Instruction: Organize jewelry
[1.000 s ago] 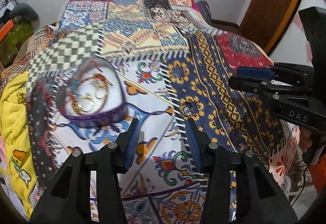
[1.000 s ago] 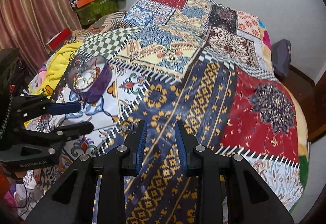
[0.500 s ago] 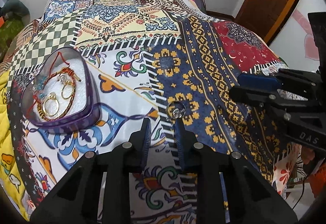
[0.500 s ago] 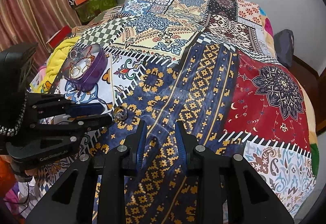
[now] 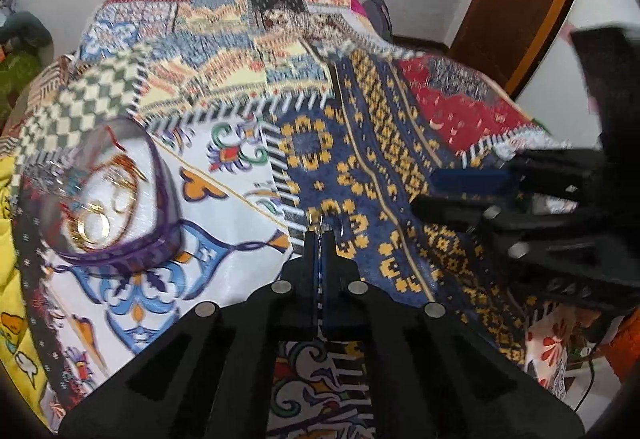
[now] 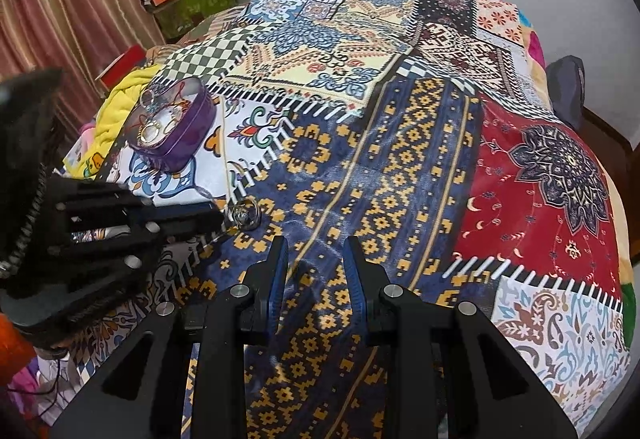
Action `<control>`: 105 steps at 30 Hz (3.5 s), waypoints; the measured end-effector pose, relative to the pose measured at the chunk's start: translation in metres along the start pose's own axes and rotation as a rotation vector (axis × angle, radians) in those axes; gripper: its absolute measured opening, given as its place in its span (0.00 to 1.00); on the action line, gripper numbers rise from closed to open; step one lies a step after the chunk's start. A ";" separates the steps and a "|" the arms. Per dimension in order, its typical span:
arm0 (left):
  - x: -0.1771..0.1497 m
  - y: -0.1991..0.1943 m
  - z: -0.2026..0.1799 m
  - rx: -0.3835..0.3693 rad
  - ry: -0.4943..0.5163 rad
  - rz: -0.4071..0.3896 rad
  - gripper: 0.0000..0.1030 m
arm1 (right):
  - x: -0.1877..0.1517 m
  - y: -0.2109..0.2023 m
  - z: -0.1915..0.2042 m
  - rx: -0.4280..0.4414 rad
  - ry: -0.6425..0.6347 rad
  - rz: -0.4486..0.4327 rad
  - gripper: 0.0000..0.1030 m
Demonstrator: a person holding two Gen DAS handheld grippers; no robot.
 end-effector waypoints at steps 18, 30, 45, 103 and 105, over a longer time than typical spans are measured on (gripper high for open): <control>0.005 -0.069 0.044 0.111 -0.052 -0.119 0.00 | -0.002 0.040 0.052 0.018 -0.096 0.039 0.38; 0.002 -0.088 0.065 0.150 -0.086 -0.149 0.00 | 0.008 0.036 0.057 -0.011 -0.104 0.001 0.19; 0.010 -0.137 0.110 0.256 -0.140 -0.238 0.00 | 0.055 -0.012 0.114 0.099 -0.130 -0.160 0.19; 0.014 -0.137 0.137 0.225 -0.177 -0.222 0.27 | 0.062 -0.012 0.147 0.129 -0.168 -0.167 0.27; 0.019 -0.163 0.135 0.267 -0.174 -0.262 0.27 | 0.069 -0.038 0.148 0.132 -0.148 -0.225 0.27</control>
Point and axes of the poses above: each gripper's, at about its wrist camera, not at the fingertips, and y roughly the way its jaws point, z to its left, x to its top, the point moved 10 cm from there along y, roughly the way its jaws point, and after that the axes turned 15 degrees about y, right-handed, at the moved point
